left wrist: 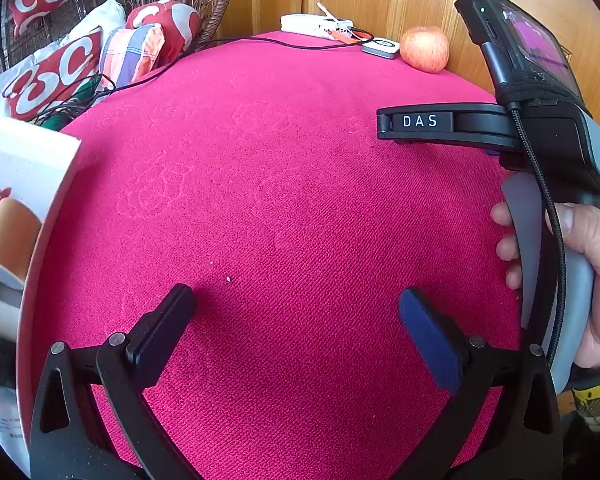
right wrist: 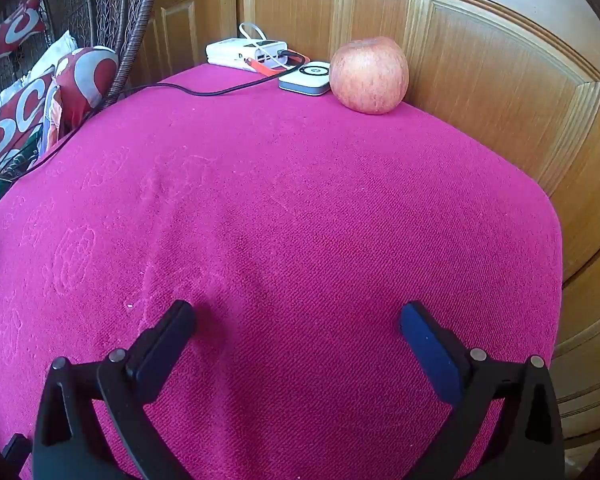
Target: Organize rigid objects
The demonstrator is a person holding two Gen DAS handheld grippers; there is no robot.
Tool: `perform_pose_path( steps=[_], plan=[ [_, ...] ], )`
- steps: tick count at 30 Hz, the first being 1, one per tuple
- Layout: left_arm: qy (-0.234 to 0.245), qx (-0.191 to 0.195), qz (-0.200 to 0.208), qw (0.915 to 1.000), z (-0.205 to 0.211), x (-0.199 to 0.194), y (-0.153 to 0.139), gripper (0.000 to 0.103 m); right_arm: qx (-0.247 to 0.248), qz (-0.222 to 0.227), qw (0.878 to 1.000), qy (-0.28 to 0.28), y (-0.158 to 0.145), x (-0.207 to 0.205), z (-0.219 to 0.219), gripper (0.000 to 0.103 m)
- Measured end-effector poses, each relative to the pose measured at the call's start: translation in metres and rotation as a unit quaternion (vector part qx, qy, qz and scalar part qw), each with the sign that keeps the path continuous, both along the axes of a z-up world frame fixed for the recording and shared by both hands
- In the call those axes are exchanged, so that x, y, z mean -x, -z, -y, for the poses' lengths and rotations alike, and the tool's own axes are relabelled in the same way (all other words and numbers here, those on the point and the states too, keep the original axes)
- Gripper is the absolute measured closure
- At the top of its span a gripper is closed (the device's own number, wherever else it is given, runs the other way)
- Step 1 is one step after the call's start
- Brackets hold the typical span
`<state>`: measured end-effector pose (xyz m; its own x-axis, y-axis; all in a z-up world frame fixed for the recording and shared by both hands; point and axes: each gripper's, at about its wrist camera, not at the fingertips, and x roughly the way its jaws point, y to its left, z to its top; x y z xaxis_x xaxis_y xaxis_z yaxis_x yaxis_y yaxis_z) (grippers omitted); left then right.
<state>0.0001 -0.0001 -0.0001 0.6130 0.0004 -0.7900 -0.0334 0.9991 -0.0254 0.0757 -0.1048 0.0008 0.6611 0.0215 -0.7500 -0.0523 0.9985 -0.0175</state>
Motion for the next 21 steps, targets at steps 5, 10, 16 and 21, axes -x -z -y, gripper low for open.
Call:
perform_pose_path(
  steps=[5, 10, 16, 21],
  plan=[
    [0.000, 0.000, -0.001, 1.0000, 0.0000, -0.0002, -0.0010, 0.000, 0.000, 0.001, 1.000, 0.000, 0.0002, 0.0003, -0.0007, 0.000],
    [0.000, 0.000, -0.001, 1.0000, 0.0004, -0.0005, -0.0025, 0.000, 0.000, 0.001, 1.000, 0.000, 0.0016, 0.0026, 0.0007, 0.000],
    [0.000, 0.001, 0.000, 1.0000, -0.0022, 0.0014, -0.0009, 0.000, 0.001, 0.000, 1.000, -0.001, -0.0002, -0.0001, -0.0003, 0.000],
    [0.000, 0.000, -0.001, 1.0000, -0.0018, 0.0019, -0.0004, 0.000, 0.000, 0.000, 1.000, -0.001, -0.0007, -0.0005, -0.0005, 0.000]
  ],
)
